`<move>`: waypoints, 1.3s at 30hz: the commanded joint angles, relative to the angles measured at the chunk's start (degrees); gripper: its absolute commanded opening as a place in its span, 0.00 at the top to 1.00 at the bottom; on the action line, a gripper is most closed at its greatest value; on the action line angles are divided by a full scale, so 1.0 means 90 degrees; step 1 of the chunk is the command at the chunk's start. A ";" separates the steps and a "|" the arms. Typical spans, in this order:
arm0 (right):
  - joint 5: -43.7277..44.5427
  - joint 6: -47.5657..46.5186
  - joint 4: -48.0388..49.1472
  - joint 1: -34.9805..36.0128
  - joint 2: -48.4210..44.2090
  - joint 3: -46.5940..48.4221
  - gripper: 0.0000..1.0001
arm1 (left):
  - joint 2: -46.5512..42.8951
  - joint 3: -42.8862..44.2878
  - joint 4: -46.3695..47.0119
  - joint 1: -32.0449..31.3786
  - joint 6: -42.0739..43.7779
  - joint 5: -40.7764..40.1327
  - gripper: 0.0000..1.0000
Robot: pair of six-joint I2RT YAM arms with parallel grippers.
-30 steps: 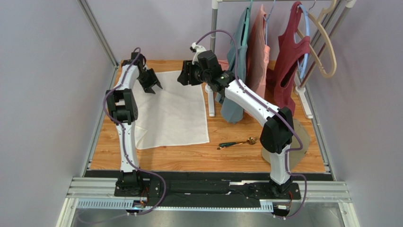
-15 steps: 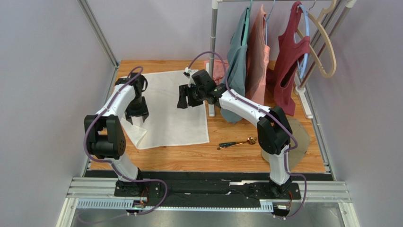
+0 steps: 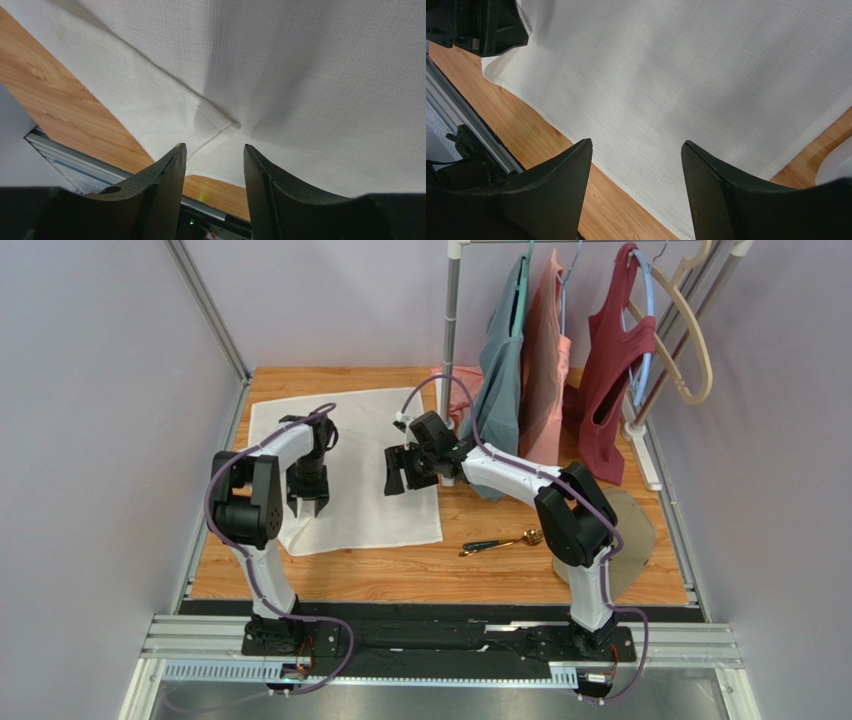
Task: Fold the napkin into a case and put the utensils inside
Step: Flatten out the crumpled napkin at the center of the board.
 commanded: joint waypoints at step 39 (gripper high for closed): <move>0.0309 0.0786 0.0233 -0.0149 0.0401 0.0043 0.52 | -0.4419 -0.1832 0.0275 0.3749 -0.1805 0.0671 0.18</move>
